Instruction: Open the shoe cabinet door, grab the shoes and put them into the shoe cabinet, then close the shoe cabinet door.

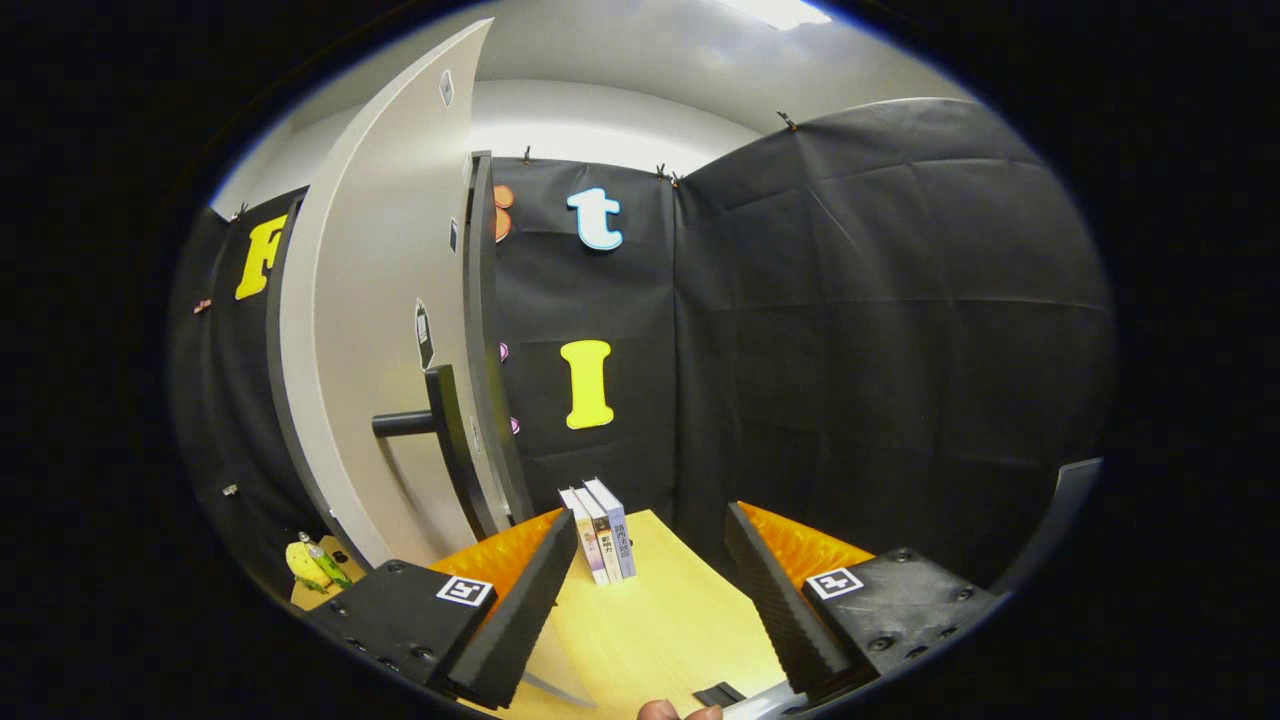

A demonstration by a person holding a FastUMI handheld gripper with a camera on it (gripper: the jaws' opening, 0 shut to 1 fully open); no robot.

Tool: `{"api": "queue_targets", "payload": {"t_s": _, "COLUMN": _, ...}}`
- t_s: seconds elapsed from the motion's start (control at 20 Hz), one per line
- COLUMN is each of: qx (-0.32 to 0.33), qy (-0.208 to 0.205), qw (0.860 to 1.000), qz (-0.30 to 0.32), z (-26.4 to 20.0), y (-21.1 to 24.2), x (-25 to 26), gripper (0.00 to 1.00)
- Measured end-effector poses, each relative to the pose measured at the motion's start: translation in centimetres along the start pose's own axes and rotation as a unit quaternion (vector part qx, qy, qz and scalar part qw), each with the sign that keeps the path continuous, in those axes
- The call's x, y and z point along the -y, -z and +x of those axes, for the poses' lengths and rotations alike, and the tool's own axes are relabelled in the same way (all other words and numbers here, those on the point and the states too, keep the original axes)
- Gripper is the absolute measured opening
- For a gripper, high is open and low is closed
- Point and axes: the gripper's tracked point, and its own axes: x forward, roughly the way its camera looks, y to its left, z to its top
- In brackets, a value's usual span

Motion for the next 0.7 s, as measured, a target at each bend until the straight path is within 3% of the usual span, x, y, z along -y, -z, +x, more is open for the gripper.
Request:
{"api": "queue_targets", "payload": {"t_s": 0.35, "qx": -0.009, "qy": -0.005, "qw": 1.0, "qz": 0.004, "z": -1.3, "y": 0.2, "x": -2.3, "gripper": 0.97}}
{"api": "queue_targets", "payload": {"t_s": 0.7, "qx": -0.025, "qy": -0.076, "qw": 0.997, "qz": 0.013, "z": -3.5, "y": 1.4, "x": -10.0, "gripper": 0.98}}
